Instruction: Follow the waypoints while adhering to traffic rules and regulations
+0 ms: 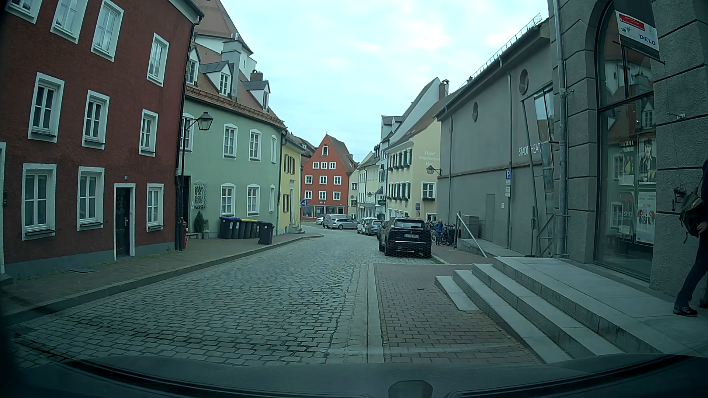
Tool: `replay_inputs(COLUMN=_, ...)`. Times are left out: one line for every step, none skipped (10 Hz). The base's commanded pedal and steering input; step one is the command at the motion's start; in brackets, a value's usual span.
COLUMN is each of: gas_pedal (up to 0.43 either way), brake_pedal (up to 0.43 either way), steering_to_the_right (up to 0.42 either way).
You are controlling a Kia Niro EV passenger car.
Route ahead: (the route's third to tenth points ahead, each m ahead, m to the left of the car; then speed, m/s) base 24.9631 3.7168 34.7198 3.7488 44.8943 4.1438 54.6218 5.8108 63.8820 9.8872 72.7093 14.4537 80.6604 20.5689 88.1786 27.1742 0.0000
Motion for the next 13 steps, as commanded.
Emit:
replay_inputs(gas_pedal=0.0, brake_pedal=0.311, steering_to_the_right=-0.217)
replay_inputs(gas_pedal=0.0, brake_pedal=0.305, steering_to_the_right=-0.217)
replay_inputs(gas_pedal=0.0, brake_pedal=0.311, steering_to_the_right=-0.217)
replay_inputs(gas_pedal=0.0, brake_pedal=0.311, steering_to_the_right=-0.217)
replay_inputs(gas_pedal=0.0, brake_pedal=0.311, steering_to_the_right=-0.217)
replay_inputs(gas_pedal=0.0, brake_pedal=0.311, steering_to_the_right=-0.217)
replay_inputs(gas_pedal=0.0, brake_pedal=0.311, steering_to_the_right=-0.217)
replay_inputs(gas_pedal=0.0, brake_pedal=0.311, steering_to_the_right=-0.217)
replay_inputs(gas_pedal=0.0, brake_pedal=0.311, steering_to_the_right=-0.217)
replay_inputs(gas_pedal=0.0, brake_pedal=0.311, steering_to_the_right=-0.217)
replay_inputs(gas_pedal=0.0, brake_pedal=0.311, steering_to_the_right=-0.217)
replay_inputs(gas_pedal=0.0, brake_pedal=0.311, steering_to_the_right=-0.217)
replay_inputs(gas_pedal=0.0, brake_pedal=0.311, steering_to_the_right=-0.217)
